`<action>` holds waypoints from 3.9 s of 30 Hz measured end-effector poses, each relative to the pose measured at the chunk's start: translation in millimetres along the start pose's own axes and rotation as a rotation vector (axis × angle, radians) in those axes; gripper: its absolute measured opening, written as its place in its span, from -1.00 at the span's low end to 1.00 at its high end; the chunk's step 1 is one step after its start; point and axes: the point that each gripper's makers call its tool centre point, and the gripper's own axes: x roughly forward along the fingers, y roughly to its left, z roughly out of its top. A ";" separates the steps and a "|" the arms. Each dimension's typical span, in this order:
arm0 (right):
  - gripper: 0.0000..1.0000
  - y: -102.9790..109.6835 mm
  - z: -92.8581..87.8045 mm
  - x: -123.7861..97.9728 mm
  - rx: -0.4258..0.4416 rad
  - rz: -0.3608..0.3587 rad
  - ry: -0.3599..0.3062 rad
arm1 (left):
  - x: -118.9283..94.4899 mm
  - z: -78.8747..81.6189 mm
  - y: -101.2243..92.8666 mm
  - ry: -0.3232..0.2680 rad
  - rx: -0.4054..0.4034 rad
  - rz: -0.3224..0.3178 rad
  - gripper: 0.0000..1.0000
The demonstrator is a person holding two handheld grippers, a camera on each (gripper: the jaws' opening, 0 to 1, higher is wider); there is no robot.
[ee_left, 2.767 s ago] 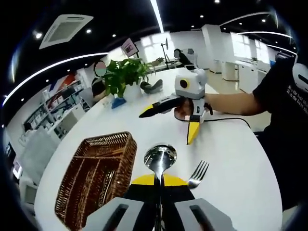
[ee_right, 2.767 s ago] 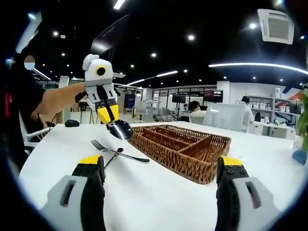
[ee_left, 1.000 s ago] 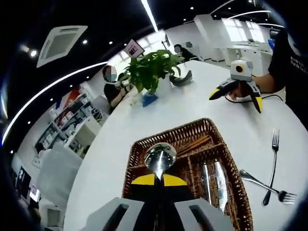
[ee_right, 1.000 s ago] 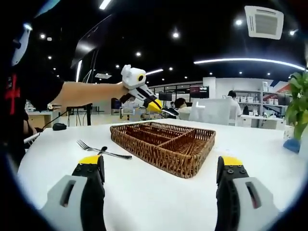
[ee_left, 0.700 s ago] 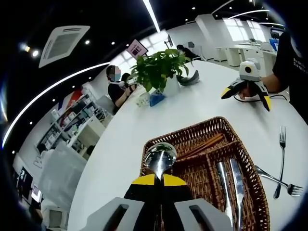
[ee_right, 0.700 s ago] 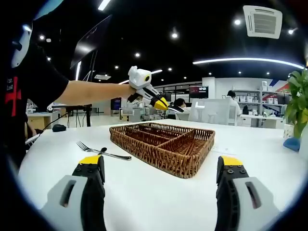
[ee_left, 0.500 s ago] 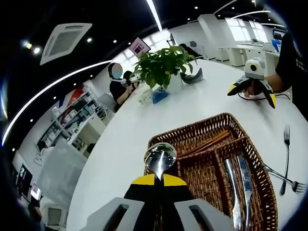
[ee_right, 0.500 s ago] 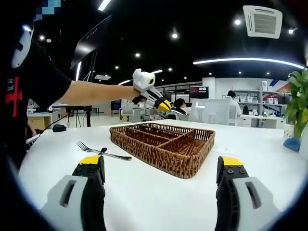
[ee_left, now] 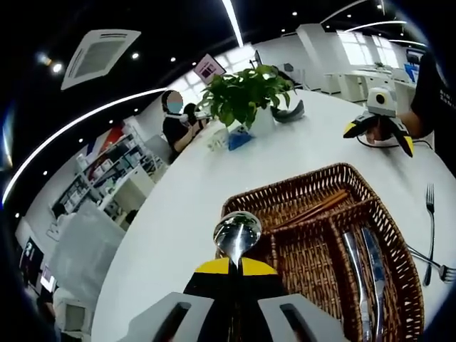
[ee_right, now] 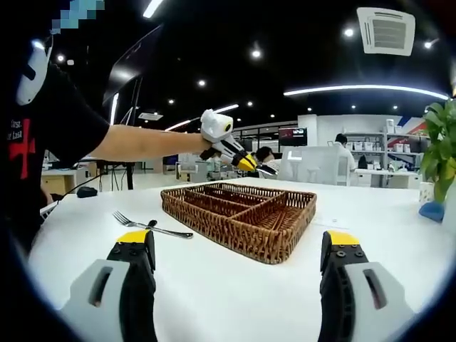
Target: Arrange the knives, forks, and spoons in their matching storage slots by inserting each utensil handle-first until every utensil is classified and aligned in the correct compartment
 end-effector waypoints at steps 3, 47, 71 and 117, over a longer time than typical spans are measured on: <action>0.99 0.4 0.7 0.3 0.000 0.001 -0.002 | 13.0 -15.0 18.1 0.006 -0.022 0.005 -1.00; 0.98 -11.2 -4.4 1.4 0.020 -0.006 0.004 | 86.7 -101.3 -12.2 0.054 -0.476 -0.331 -0.98; 0.99 -8.7 -5.5 1.8 0.028 -0.008 -0.002 | 35.5 -69.0 50.5 -0.084 -0.342 0.115 0.97; 0.99 4.9 1.2 4.2 -0.010 -0.018 -0.014 | -99.0 -47.9 -177.6 -0.242 -0.550 0.408 1.00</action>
